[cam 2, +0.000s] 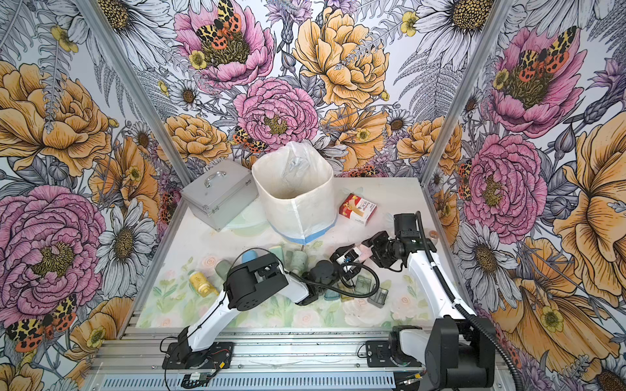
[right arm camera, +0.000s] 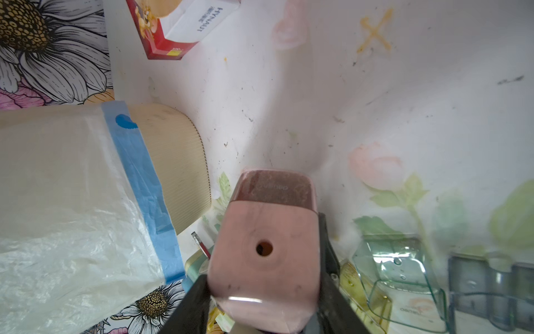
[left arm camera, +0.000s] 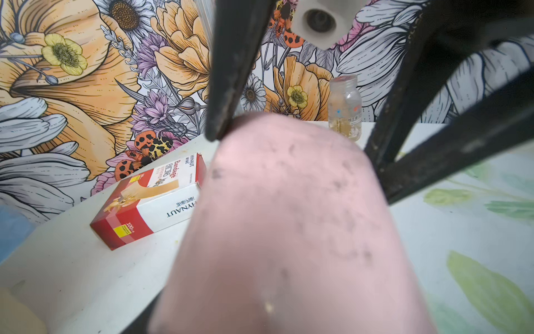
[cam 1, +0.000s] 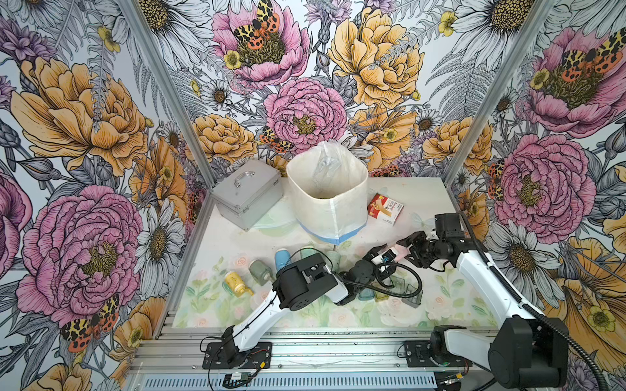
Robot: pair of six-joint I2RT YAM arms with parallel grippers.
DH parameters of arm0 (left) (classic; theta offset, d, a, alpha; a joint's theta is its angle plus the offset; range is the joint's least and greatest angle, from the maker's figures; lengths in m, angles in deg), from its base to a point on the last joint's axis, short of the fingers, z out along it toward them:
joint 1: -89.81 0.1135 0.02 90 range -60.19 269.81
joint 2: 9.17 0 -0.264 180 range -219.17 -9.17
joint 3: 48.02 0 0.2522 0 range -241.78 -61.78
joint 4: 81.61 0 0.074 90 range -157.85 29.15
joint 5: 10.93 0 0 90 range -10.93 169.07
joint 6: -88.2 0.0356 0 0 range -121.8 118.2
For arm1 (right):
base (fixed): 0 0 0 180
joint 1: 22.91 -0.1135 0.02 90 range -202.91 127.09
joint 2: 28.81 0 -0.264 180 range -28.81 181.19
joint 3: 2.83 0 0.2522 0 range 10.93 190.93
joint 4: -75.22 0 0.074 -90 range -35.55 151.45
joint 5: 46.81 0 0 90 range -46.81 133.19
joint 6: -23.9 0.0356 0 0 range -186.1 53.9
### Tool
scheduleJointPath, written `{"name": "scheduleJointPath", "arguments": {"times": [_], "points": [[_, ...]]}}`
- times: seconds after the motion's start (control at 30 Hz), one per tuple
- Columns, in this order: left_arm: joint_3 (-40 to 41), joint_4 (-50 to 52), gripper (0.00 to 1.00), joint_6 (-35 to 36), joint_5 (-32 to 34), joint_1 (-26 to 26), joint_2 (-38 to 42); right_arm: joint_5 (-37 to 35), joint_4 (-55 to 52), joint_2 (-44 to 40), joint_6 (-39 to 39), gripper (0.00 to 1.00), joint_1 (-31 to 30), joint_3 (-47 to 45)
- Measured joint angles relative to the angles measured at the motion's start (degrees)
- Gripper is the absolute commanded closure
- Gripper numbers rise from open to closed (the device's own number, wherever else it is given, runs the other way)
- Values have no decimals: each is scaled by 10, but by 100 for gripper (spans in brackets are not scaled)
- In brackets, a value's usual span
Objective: Take out the pencil sharpener tray and clean the shavings
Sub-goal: Pick up the pencil sharpener from the center of the board.
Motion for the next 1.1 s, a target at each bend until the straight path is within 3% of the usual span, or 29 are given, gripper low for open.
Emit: {"name": "scheduleJointPath", "arguments": {"times": [0.07,0.37,0.63,1.1], "points": [[3,-4,62,6,-2,1,0,2,1,-2,0,57,0,0],[15,-16,74,19,0,1,0,5,-12,-3,0,54,0,0],[24,-19,79,31,-4,-3,5,9,-15,-2,-13,35,0,5],[54,44,84,12,-35,1,68,9,-20,13,-56,24,11,44]]}}
